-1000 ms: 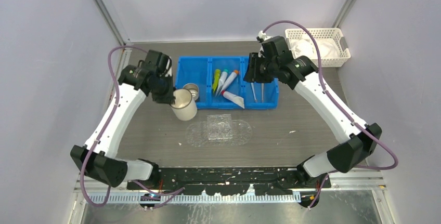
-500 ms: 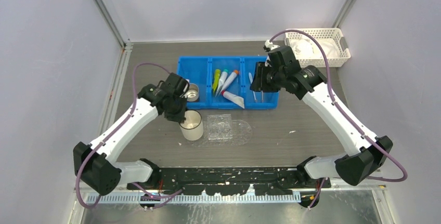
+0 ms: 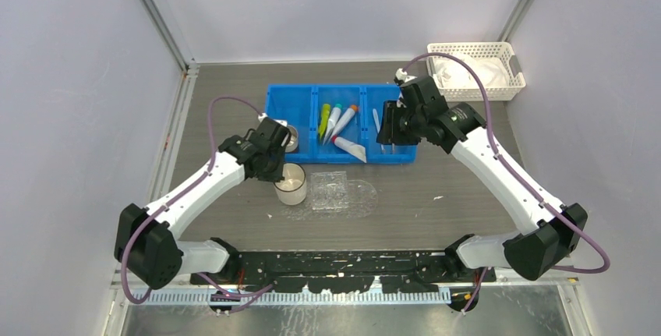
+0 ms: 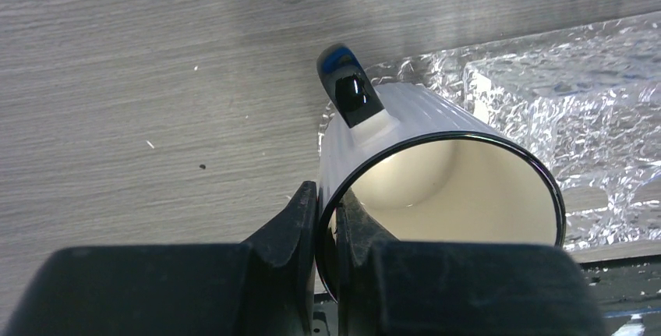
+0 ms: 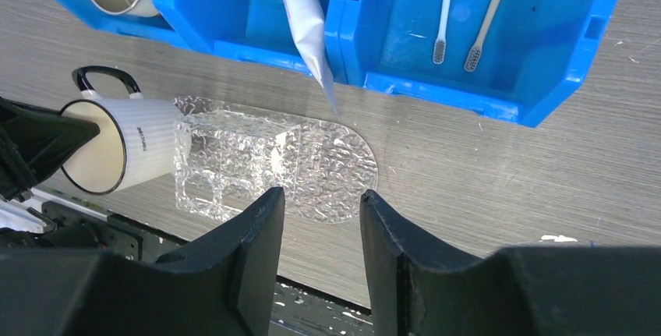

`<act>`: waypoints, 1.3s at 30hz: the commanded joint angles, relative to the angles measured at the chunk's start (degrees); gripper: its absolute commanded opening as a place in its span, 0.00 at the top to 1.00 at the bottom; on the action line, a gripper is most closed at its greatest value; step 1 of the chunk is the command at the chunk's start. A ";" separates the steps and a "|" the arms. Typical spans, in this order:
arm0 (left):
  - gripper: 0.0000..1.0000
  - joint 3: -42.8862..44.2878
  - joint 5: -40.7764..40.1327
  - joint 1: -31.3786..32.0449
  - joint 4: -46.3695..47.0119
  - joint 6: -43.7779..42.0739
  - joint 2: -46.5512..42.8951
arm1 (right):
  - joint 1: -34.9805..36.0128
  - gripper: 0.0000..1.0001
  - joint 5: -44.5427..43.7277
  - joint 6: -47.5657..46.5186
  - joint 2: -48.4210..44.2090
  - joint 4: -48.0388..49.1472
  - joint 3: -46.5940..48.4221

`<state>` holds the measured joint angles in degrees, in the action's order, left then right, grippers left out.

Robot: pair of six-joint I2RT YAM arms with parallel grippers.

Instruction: Prepare toiletry sets of a toothbrush and toothpaste on the tray

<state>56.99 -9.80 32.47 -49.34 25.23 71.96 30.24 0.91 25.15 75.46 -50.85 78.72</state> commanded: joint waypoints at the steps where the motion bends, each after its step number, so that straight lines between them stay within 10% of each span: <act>1: 0.92 0.82 0.41 0.03 6.25 1.51 0.13 | -0.25 0.53 -0.64 -0.89 -1.55 2.11 -0.36; 28: 0.89 -5.44 1.40 1.38 10.13 4.97 -0.40 | -0.19 0.54 0.49 0.10 -2.25 4.16 -4.37; 39: 0.56 -2.45 -2.83 1.44 1.99 6.54 -3.84 | -0.26 0.53 1.19 0.40 -2.24 5.19 -5.40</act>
<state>50.61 -10.09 33.69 -44.29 30.79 71.53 30.24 1.41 25.21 75.02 -47.86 73.25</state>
